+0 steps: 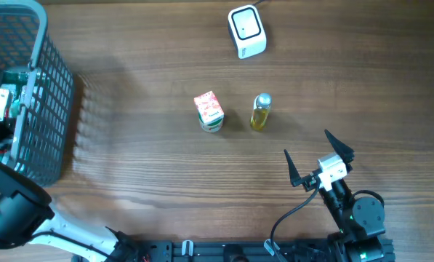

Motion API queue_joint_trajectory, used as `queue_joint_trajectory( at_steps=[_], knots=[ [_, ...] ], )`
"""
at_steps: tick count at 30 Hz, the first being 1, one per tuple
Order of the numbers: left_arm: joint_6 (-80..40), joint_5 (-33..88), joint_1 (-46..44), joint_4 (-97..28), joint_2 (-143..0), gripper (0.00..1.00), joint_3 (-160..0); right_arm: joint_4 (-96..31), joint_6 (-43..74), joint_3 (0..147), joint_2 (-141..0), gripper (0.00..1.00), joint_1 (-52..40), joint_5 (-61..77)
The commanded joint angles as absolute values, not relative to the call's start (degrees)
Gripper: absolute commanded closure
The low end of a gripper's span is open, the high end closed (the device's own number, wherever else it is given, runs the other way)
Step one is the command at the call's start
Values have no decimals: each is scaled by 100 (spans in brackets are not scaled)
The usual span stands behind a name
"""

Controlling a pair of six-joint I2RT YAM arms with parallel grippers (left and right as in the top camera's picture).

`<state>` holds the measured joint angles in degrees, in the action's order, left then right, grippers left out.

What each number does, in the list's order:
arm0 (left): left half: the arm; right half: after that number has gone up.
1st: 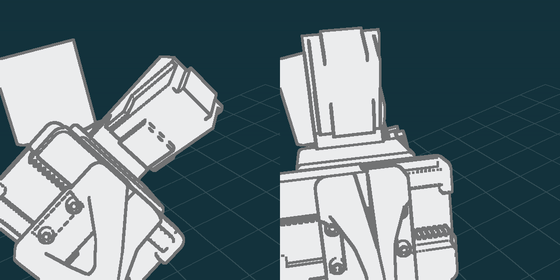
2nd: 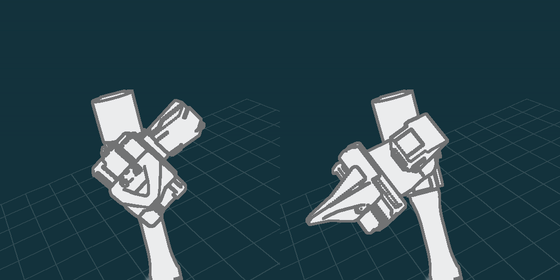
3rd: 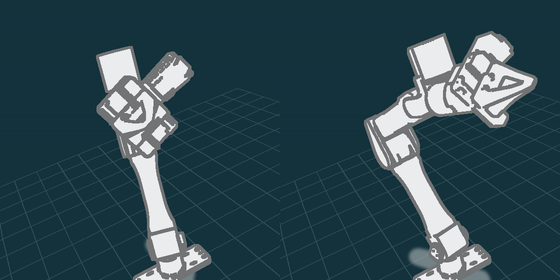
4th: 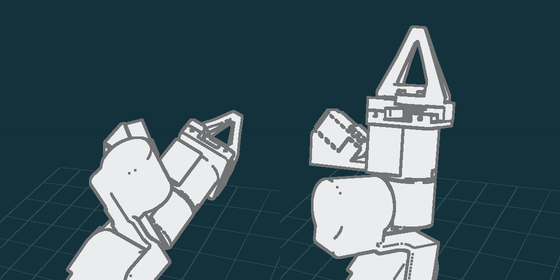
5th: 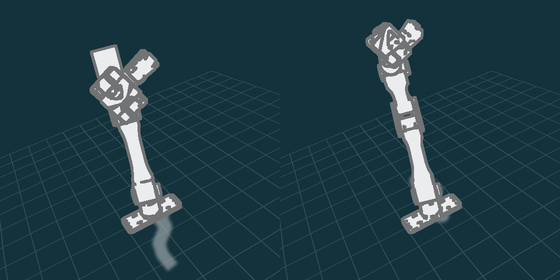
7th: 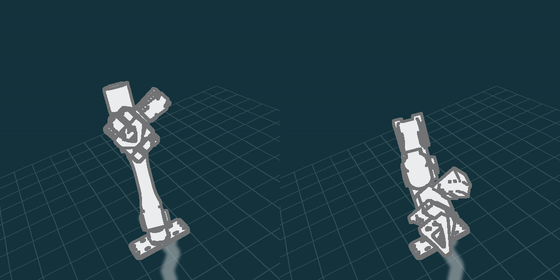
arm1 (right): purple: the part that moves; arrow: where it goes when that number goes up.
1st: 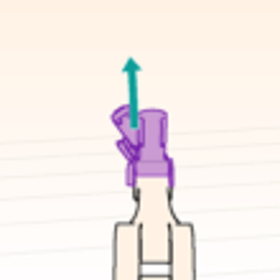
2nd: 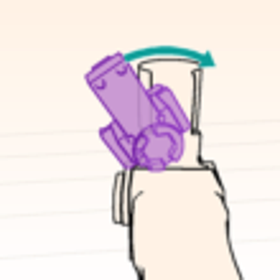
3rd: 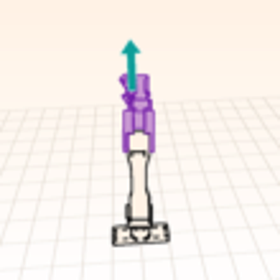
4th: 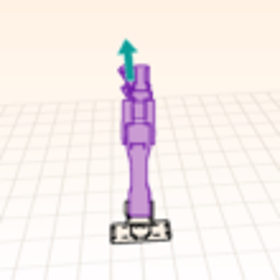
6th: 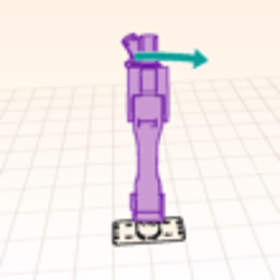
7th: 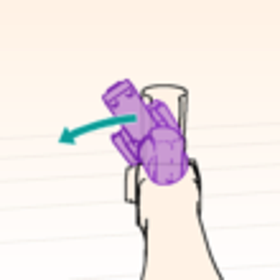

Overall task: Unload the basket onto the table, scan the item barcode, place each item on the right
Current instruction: 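Reach the left gripper into the basket and grasp the green packet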

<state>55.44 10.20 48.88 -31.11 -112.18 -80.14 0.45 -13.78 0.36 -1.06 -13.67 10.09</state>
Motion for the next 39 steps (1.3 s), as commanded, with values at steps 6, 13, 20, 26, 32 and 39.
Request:
queue_joint_trajectory(
  at_steps=[6, 13, 20, 26, 32, 39],
  knots=[
    [5653, 1216, 4899, -3218, -11493, 0, -8014, 75, -1352, 30, -82, 0, -1343, 1039],
    [5483, 1197, 4899, -3197, -11922, 1, -8009, 75, -1350, 30, -82, 0, -1343, 1039],
    [5487, 1199, 4899, -3151, -11981, 41, -8009, 75, -1350, 30, -82, 0, -1343, 1039],
    [5481, 1223, 4897, -3026, -11955, 88, -8012, 75, -1350, 30, -82, 0, -1343, 1039],
    [4552, 1225, 4755, -2351, -11207, 96, -8027, 75, -1350, 30, -82, 0, -1343, 1039],
    [4401, 1214, 4237, -2069, -9074, 96, -8027, 75, -1350, 30, -82, 0, -1343, 1039]
  ],
)
